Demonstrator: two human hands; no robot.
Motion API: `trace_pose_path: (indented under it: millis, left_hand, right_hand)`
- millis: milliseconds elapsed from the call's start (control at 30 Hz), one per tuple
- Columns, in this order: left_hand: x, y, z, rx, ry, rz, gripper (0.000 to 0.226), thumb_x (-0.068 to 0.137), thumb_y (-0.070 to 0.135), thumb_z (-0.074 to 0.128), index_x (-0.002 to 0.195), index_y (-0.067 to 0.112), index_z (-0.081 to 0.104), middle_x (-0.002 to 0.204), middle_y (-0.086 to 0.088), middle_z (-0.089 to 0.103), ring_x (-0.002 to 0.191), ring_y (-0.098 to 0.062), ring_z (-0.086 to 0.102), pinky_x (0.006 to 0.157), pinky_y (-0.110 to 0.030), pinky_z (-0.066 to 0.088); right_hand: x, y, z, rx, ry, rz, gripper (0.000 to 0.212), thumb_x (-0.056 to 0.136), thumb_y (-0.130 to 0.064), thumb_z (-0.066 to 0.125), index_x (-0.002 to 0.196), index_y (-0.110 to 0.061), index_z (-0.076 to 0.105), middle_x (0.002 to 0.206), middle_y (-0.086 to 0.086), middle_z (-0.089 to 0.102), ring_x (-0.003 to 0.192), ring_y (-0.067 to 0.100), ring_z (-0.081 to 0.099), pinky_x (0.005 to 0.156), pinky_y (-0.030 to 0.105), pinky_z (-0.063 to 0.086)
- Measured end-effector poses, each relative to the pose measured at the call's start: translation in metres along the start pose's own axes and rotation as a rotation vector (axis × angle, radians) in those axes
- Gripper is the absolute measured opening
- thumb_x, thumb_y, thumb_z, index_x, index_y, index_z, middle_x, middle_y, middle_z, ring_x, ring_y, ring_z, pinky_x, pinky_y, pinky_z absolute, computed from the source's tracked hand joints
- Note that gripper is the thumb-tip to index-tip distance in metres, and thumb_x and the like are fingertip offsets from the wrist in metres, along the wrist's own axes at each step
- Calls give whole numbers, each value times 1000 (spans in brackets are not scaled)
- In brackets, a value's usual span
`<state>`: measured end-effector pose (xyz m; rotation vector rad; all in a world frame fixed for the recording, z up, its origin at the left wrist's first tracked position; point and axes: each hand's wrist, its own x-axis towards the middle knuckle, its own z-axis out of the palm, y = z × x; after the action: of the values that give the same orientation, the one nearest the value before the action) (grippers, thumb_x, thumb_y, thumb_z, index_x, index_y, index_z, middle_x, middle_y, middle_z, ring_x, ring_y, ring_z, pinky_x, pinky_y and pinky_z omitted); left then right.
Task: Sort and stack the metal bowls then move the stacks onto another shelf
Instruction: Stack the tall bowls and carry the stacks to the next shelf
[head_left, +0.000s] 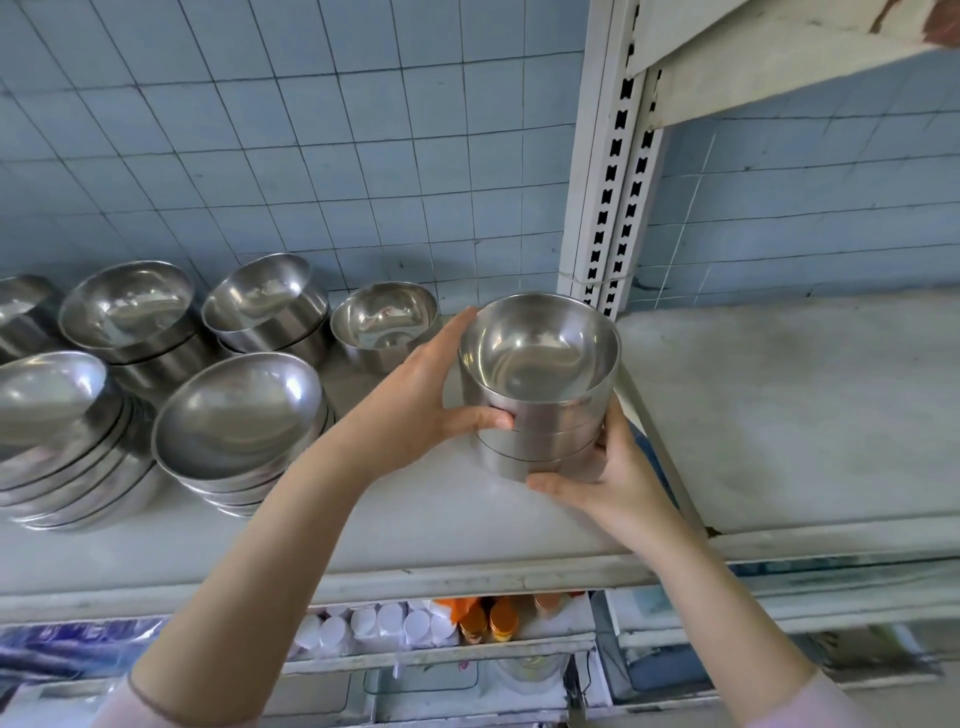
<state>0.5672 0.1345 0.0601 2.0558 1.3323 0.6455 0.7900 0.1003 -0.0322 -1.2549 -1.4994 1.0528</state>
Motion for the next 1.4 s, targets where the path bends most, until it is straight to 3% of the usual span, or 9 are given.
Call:
trace_pose_path:
  millis: [200, 333, 467, 567, 733, 900, 1167, 1300, 1400]
  left_hand:
    - [18, -11, -57, 116, 129, -143, 111, 70, 66, 62, 153, 27, 1, 158, -3, 24, 142, -19, 29, 110, -28, 24]
    - [49, -39, -77, 281, 76, -280, 68, 83, 50, 65, 142, 23, 42, 135, -2, 54, 114, -23, 54, 85, -25, 43]
    - [67, -53, -64, 464, -187, -354, 46, 91, 43, 59, 127, 15, 62, 136, -7, 55, 121, -25, 50, 100, -33, 37]
    - [72, -52, -63, 514, -251, -338, 36, 92, 40, 57, 110, 12, 71, 115, -9, 65, 101, -23, 57, 85, -31, 39]
    - [73, -51, -70, 544, -259, -339, 31, 92, 35, 60, 112, 14, 72, 113, -6, 68, 99, -24, 60, 89, -31, 41]
    - [68, -36, -79, 486, -90, -318, 27, 95, 31, 55, 96, 8, 69, 77, -5, 62, 58, -14, 52, 54, -23, 38]
    - [28, 20, -103, 391, 342, 88, 16, 93, 23, 59, 97, 19, 74, 78, -1, 62, 72, -18, 54, 62, -22, 37]
    - [13, 45, -97, 314, 247, 364, 12, 90, 24, 64, 88, 16, 74, 70, -7, 65, 66, -20, 48, 60, -15, 36]
    - [14, 52, -80, 371, 111, 462, 13, 90, 26, 65, 90, 17, 74, 74, -3, 68, 68, -15, 54, 65, -20, 40]
  right_hand:
    - [6, 1, 14, 13, 76, 3, 108, 56, -41, 92, 145, -40, 31, 132, -29, 49, 113, -26, 44, 96, 9, 42]
    - [17, 0, 17, -3, 92, -12, 120, 51, -54, 90, 150, -40, 25, 139, -26, 48, 123, -16, 44, 98, 14, 41]
    - [20, -1, 17, -4, 92, -46, 117, 56, -42, 95, 150, -43, 24, 140, -23, 49, 126, -8, 47, 102, 16, 42]
    - [19, 3, 19, -20, 113, -65, 112, 59, -42, 91, 149, -43, 26, 140, -21, 51, 128, -4, 49, 105, 24, 42]
    - [21, 7, 19, -25, 125, -68, 113, 63, -33, 93, 152, -41, 23, 142, -20, 48, 125, -13, 46, 95, 5, 41]
    - [21, 8, 20, -7, 136, -73, 112, 65, -28, 93, 152, -40, 24, 143, -19, 48, 128, -9, 46, 95, 3, 40]
    - [19, 4, 22, -35, 155, -44, 116, 66, -29, 92, 153, -46, 18, 143, -24, 45, 121, -20, 43, 87, -5, 36]
    - [16, 3, 21, -46, 163, -14, 115, 66, -32, 92, 154, -44, 18, 145, -21, 44, 125, -5, 46, 88, 4, 38]
    - [15, 2, 22, -65, 175, -22, 110, 67, -28, 92, 150, -45, 22, 135, -31, 45, 111, -24, 45, 80, -1, 39]
